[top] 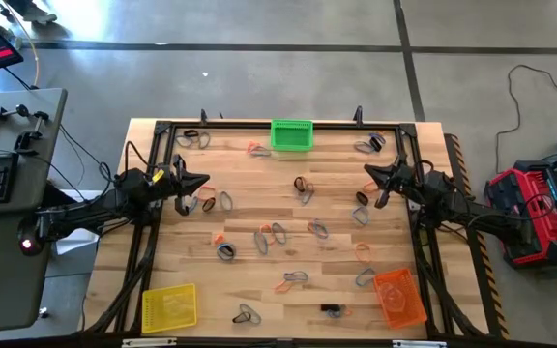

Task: Sort rubber bands into baskets
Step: Put the blue rubber band into the orange bin

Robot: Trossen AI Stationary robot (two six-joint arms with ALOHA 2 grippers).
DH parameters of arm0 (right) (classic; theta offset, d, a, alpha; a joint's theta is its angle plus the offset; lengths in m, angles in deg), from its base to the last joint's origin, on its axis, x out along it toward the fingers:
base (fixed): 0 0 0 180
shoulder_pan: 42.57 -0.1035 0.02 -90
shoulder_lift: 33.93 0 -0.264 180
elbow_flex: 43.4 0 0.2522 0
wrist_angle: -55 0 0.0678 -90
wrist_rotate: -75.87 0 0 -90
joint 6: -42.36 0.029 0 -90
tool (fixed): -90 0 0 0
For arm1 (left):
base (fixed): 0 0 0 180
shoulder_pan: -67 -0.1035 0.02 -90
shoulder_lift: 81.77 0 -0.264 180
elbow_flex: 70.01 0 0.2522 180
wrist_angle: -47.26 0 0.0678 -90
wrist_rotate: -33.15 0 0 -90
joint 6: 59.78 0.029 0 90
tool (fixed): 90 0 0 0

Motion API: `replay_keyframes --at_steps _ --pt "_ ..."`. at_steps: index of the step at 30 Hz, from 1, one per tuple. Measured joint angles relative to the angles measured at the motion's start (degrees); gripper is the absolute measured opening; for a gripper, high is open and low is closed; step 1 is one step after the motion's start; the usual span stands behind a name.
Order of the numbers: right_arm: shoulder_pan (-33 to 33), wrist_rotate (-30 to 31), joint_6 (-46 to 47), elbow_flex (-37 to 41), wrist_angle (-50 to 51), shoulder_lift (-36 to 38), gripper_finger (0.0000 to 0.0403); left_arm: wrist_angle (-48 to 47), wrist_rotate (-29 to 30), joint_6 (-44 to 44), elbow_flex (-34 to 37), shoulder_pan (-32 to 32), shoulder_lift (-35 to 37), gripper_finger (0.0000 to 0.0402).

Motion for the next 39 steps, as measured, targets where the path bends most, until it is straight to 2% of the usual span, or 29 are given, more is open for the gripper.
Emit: replay_keyframes --at_steps 6,12,20,28,32,39 --pt "-0.50 -2.71 7.41 -1.03 5.03 -1.81 0.0000 0.05 0.00 -2.46 -0.01 0.02 0.00 0.0000" --pt "-1.74 -2.87 11.79 -8.74 13.90 -8.18 0.0000 0.44 2.55 -5.35 -0.01 0.02 -0.07 0.0000" --pt "-5.83 -7.50 12.82 -19.46 23.62 -20.22 0.0000 1.71 5.86 1.96 -0.01 0.02 -0.11 0.0000" --pt "-10.33 -3.59 12.32 -27.92 26.45 -35.97 0.0000 0.21 6.02 5.46 -0.03 0.02 -0.12 0.0000" --pt "-10.40 -3.41 15.82 -31.68 26.19 -43.25 0.0004 0.64 4.84 4.59 -0.03 0.04 -0.11 0.0000" --pt "-10.29 -0.19 23.38 -35.73 26.23 -54.87 0.0051 0.38 4.26 2.31 -0.03 0.04 -0.11 0.0000"
